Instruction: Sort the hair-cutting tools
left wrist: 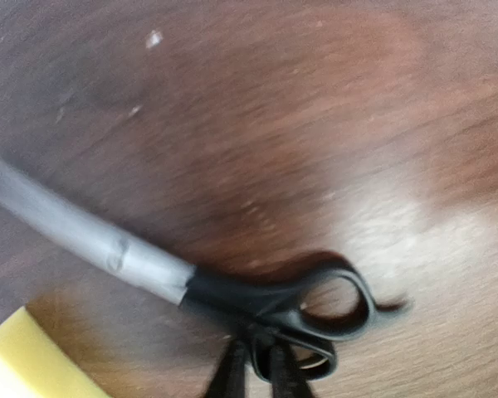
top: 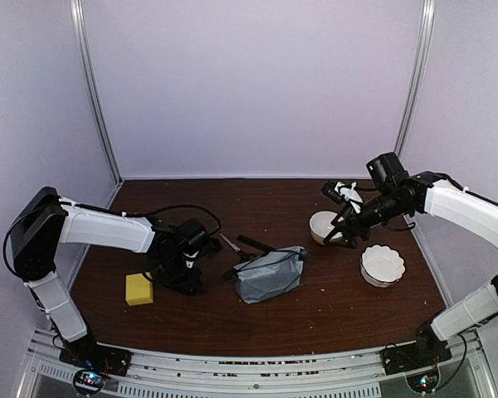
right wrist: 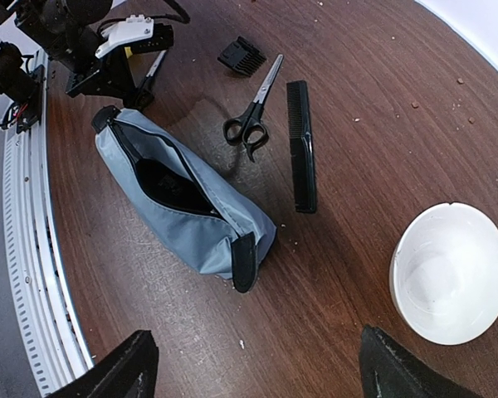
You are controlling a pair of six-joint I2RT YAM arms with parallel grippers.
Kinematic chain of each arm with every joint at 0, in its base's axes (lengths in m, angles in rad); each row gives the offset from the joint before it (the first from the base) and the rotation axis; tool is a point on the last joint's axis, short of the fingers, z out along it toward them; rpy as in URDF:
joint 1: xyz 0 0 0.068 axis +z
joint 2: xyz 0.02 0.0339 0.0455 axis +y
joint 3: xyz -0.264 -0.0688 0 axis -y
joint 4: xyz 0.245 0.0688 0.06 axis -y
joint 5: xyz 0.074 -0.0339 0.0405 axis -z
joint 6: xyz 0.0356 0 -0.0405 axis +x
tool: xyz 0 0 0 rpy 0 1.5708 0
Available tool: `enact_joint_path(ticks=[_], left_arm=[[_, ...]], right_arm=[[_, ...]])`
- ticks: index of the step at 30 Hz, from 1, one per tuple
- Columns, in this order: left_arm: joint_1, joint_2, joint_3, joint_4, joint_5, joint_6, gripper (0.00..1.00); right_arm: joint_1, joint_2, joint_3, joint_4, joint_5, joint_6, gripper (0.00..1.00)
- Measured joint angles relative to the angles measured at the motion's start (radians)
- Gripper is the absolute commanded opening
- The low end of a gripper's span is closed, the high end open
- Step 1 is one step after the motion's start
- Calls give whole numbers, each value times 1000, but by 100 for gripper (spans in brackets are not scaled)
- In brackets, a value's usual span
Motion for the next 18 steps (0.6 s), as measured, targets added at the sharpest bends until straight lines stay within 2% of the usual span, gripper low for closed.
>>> enact_joint_path(ticks=[10,14,18], left_arm=[[-45,54,83,76,-16,257,0],[-77,26,82,66,-53,379,0],[-76,-49,72,46,-21,492,0]], right_arm=[[4,12,4,-2,0,-1,86],[5,19,8,-3,1,-1,86],[9,31,11,-3,1,-1,85]])
